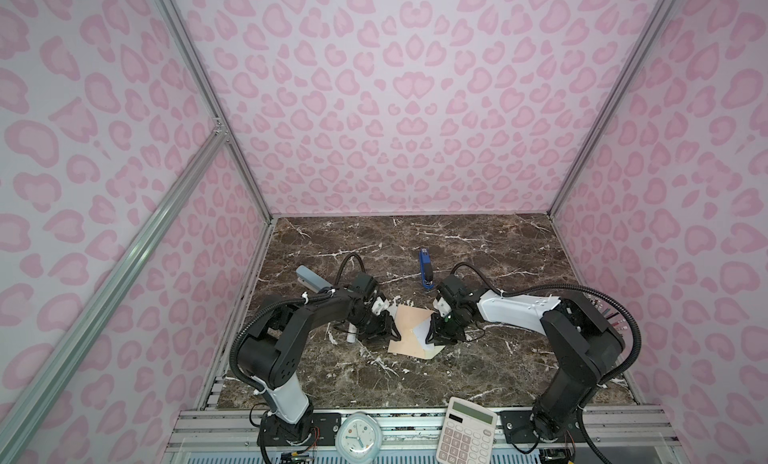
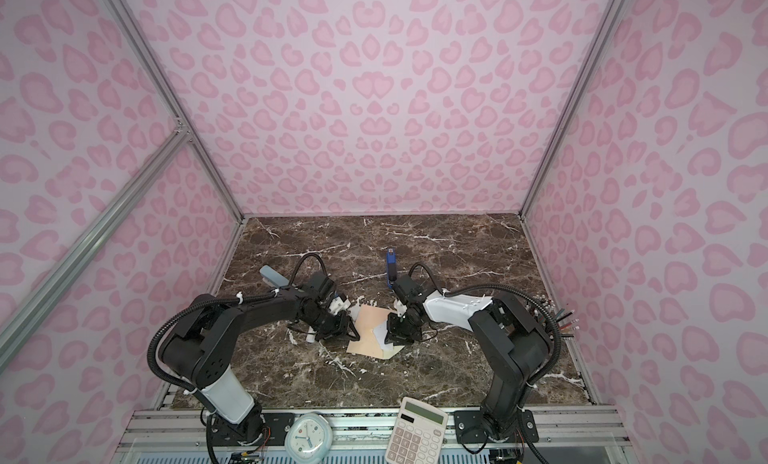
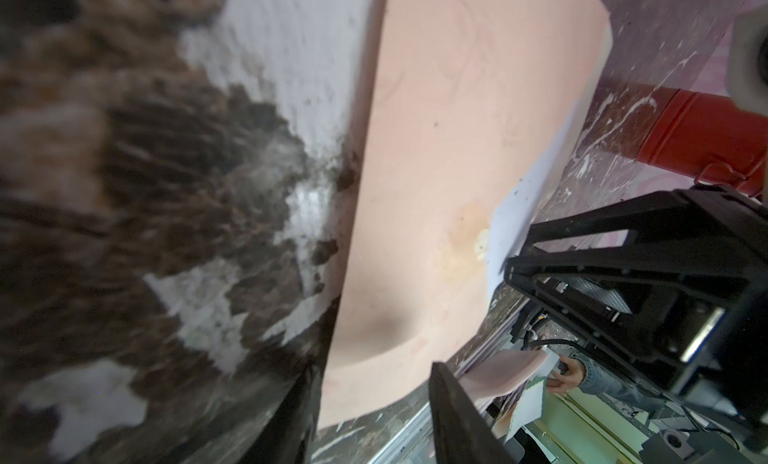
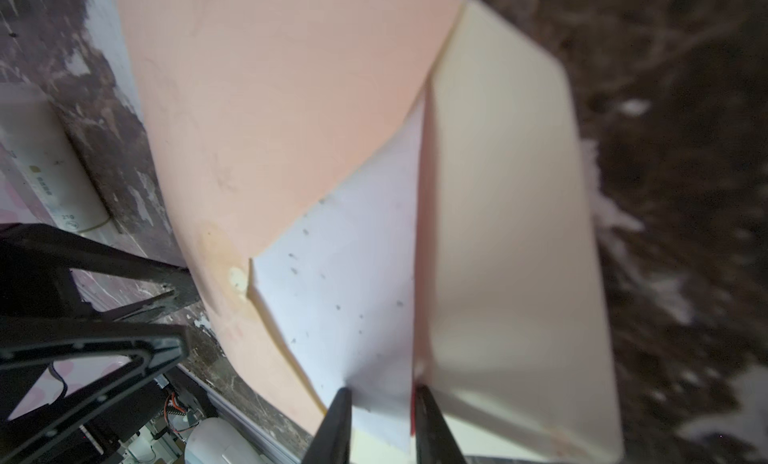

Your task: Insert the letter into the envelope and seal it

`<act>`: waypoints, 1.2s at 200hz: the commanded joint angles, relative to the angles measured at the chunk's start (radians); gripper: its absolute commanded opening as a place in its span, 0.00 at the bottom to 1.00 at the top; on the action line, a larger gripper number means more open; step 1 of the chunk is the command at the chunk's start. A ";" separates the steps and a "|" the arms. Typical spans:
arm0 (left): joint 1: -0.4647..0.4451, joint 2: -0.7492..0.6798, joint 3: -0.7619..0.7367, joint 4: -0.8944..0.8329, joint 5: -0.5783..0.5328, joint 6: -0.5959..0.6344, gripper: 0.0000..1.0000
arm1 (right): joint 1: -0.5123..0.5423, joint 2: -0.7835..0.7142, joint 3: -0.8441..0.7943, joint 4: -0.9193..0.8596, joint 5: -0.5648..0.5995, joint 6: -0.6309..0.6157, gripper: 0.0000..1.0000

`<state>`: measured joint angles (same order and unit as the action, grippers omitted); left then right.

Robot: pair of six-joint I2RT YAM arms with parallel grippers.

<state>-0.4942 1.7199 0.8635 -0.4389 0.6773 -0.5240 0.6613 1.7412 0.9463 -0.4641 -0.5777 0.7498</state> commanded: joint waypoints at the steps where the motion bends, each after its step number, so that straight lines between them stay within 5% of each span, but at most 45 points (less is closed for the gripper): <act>1: -0.004 0.003 -0.017 -0.024 -0.060 -0.002 0.46 | 0.004 0.015 0.002 0.018 -0.011 0.018 0.29; 176: -0.009 -0.032 -0.005 -0.041 -0.072 -0.002 0.46 | 0.006 0.028 0.018 0.082 -0.051 0.053 0.29; 240: -0.006 -0.044 0.044 -0.090 -0.088 0.016 0.47 | 0.002 -0.030 0.036 -0.022 0.027 -0.002 0.34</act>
<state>-0.5030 1.6897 0.8890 -0.4927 0.6067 -0.5228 0.6674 1.7336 0.9787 -0.4240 -0.5987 0.7879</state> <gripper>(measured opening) 0.470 0.335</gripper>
